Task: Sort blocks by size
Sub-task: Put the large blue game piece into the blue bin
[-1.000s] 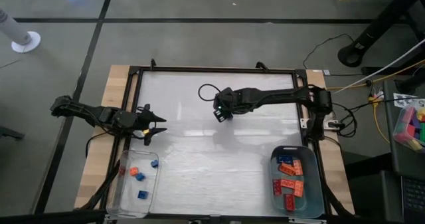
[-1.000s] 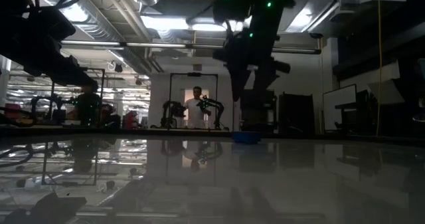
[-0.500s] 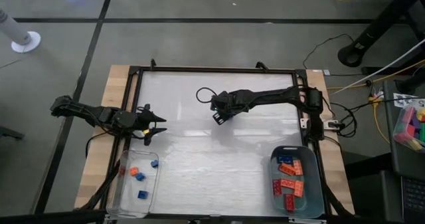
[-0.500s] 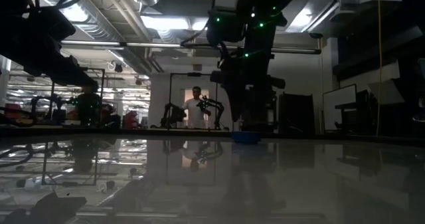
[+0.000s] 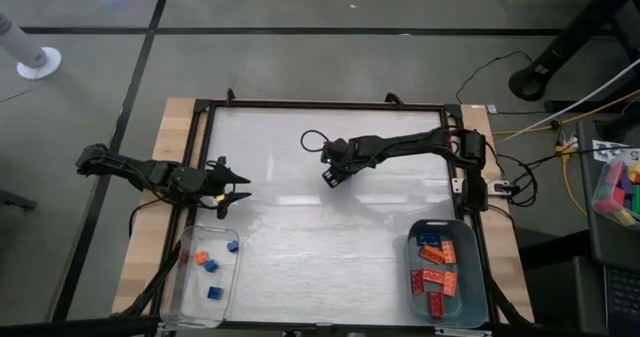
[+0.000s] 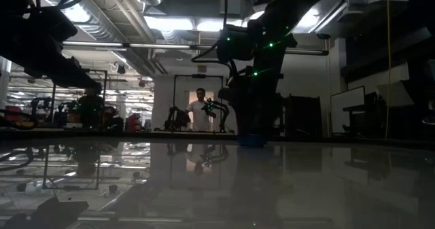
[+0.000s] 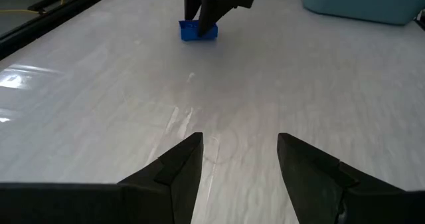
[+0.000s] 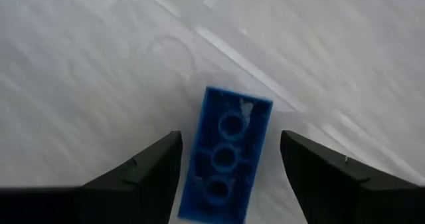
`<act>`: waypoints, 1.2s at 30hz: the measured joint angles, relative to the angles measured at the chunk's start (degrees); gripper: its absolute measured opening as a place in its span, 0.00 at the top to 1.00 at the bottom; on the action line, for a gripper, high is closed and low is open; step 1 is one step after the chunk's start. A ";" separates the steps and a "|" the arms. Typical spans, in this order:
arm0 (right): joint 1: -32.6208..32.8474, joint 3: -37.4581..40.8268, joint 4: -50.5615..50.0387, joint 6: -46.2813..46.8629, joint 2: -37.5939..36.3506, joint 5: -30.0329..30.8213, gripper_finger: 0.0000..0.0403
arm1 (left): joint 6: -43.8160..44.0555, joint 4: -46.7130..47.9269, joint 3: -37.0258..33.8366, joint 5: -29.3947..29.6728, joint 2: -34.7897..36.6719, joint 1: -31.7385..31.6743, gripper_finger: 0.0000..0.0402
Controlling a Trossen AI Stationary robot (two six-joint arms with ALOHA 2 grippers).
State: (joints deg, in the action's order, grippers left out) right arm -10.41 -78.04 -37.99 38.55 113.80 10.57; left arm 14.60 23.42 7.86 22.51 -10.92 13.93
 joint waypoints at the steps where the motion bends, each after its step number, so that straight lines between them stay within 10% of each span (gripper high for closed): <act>1: -0.28 0.36 0.93 -0.05 0.00 -0.31 0.37 | -0.01 -0.01 0.00 0.01 0.00 0.00 0.55; 23: 0.88 0.31 -5.72 -0.11 -2.53 1.85 0.69 | 0.01 0.00 0.00 0.01 0.02 0.00 0.55; 36: 22.83 -6.18 -35.83 21.52 -19.96 13.29 0.67 | -0.01 -0.02 0.00 0.01 0.02 0.01 0.55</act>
State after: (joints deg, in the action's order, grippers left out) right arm 12.43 -84.22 -73.82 60.06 93.84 23.86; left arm 14.59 23.40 7.86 22.52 -10.90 13.94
